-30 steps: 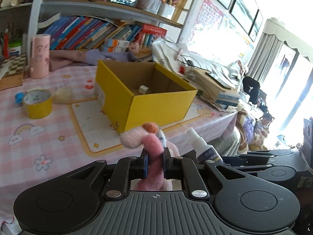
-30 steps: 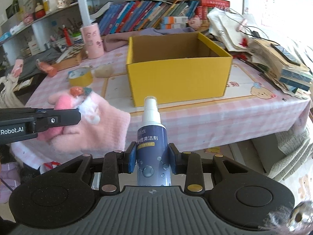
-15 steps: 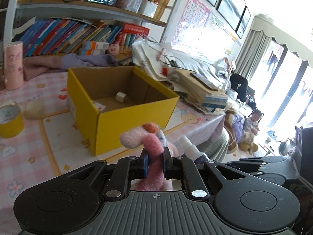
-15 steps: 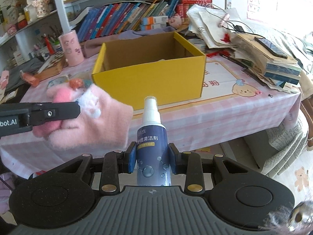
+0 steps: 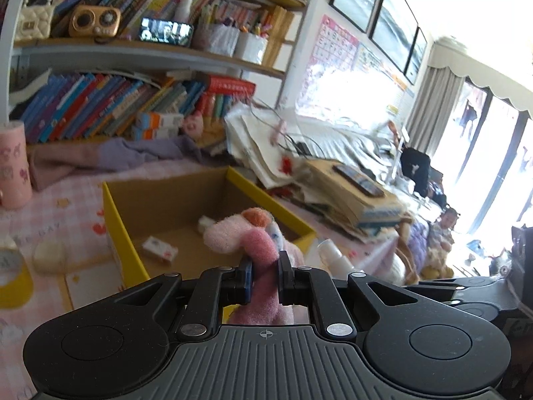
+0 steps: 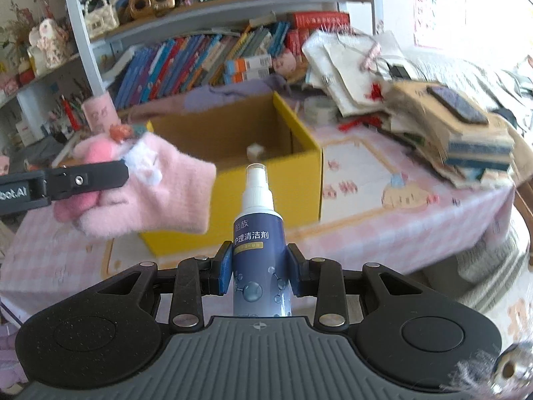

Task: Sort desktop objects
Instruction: 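Carry the glove and spray bottle in both tools over into the yellow box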

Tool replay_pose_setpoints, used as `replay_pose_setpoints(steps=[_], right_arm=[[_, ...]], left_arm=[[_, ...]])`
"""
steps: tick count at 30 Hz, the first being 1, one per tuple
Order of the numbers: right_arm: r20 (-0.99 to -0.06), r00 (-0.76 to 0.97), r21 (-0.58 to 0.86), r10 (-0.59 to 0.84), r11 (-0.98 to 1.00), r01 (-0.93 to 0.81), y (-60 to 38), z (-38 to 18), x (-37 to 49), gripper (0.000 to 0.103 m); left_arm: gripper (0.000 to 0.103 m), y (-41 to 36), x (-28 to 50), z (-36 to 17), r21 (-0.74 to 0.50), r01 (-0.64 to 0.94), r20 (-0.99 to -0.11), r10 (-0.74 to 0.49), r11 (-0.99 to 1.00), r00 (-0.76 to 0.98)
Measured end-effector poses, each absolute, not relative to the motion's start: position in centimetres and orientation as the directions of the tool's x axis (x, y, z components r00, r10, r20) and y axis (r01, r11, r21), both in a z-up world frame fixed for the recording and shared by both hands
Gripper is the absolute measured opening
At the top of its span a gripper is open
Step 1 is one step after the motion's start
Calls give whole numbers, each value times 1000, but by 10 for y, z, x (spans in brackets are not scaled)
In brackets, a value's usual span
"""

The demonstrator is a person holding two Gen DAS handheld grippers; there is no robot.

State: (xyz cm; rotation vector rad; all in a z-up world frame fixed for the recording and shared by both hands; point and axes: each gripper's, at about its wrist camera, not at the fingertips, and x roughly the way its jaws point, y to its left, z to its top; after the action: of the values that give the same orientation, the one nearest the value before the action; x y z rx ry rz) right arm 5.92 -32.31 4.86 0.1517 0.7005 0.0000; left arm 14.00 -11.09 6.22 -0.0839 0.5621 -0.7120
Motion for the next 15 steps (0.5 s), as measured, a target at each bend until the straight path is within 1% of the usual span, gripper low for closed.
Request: replay_pose_setpoints(steps=[6,15], right_arm=[[-588,803,130,98,991,-25,-333,66,97,30],[-542,820,117,181,983,-140,-337,77,149,30]], left_arm=[[13,-111,162,73,-225,542,-435,-582,809,687],[13,-114,188,72,-180,464,-461,-491,868,740]])
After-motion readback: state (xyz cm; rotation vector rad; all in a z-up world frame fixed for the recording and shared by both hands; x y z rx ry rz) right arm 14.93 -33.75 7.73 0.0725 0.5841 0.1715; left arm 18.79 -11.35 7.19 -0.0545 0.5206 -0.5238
